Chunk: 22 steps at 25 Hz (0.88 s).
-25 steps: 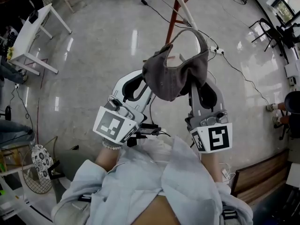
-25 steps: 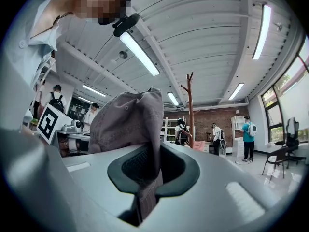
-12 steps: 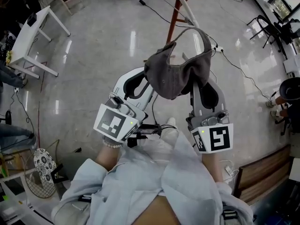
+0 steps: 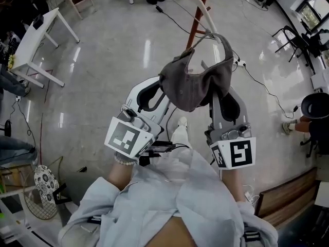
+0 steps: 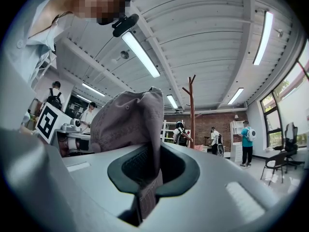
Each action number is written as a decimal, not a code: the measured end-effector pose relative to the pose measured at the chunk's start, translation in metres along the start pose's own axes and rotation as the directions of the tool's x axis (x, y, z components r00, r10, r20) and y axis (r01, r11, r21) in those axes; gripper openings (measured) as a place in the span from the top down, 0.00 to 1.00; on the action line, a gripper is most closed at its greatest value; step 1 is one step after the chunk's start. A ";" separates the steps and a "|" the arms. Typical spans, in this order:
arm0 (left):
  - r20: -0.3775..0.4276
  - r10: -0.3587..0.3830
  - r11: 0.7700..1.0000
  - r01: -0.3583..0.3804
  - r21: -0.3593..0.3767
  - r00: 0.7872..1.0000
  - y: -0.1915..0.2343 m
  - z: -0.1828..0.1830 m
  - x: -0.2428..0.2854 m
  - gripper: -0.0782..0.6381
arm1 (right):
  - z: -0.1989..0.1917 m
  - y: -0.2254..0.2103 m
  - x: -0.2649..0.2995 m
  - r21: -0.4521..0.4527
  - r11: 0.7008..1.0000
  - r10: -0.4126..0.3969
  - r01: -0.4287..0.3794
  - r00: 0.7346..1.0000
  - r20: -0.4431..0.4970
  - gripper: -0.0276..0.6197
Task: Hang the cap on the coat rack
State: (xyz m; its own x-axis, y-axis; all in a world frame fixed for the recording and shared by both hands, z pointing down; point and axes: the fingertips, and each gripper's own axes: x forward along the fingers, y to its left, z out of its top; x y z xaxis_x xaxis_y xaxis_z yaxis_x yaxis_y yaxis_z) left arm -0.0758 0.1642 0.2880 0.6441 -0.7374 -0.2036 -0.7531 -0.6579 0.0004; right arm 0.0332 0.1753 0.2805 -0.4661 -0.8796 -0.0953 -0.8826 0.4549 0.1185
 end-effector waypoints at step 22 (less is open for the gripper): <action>-0.023 0.091 0.996 -0.090 0.023 0.996 0.075 -0.029 0.135 0.79 | -0.027 -0.106 0.129 0.030 0.995 0.093 -0.094 0.996 0.010 0.90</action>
State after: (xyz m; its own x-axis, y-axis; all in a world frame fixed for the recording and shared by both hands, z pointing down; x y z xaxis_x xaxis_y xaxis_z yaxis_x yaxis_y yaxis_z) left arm -0.0410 0.0108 0.2884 0.5761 -0.7973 -0.1800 -0.8109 -0.5852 -0.0034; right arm 0.0678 0.0096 0.2821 -0.5471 -0.8318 -0.0935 -0.8365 0.5392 0.0974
